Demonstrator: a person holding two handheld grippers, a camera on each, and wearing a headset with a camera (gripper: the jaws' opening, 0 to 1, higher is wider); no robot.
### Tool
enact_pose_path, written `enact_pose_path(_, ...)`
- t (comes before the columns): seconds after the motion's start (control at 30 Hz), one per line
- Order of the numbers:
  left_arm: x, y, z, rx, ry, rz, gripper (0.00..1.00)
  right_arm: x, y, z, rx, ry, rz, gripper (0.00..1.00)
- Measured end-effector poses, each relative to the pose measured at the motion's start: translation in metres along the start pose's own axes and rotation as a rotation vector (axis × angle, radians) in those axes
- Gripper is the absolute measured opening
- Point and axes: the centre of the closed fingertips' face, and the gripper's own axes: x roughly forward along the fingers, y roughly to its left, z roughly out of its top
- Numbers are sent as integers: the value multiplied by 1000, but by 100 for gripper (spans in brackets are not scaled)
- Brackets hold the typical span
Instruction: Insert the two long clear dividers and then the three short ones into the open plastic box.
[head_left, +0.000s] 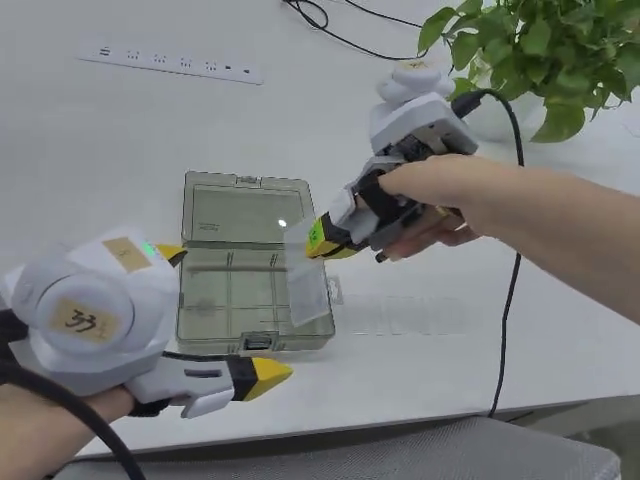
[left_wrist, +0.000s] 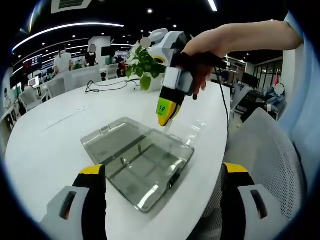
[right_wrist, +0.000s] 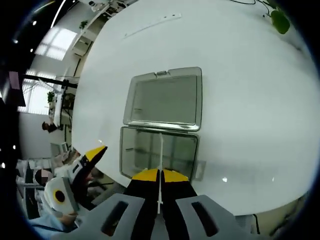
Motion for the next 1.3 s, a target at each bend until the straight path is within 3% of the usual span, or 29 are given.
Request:
enact_pose_path(0.6,-1,-1,-7,-23,-2,-1,96,16,-5,-2,42,44,-48,2)
enact_pose_path(1.3,-4,3,-10,-38,-8,13,95,21,-2,-13,52,66,-89,2)
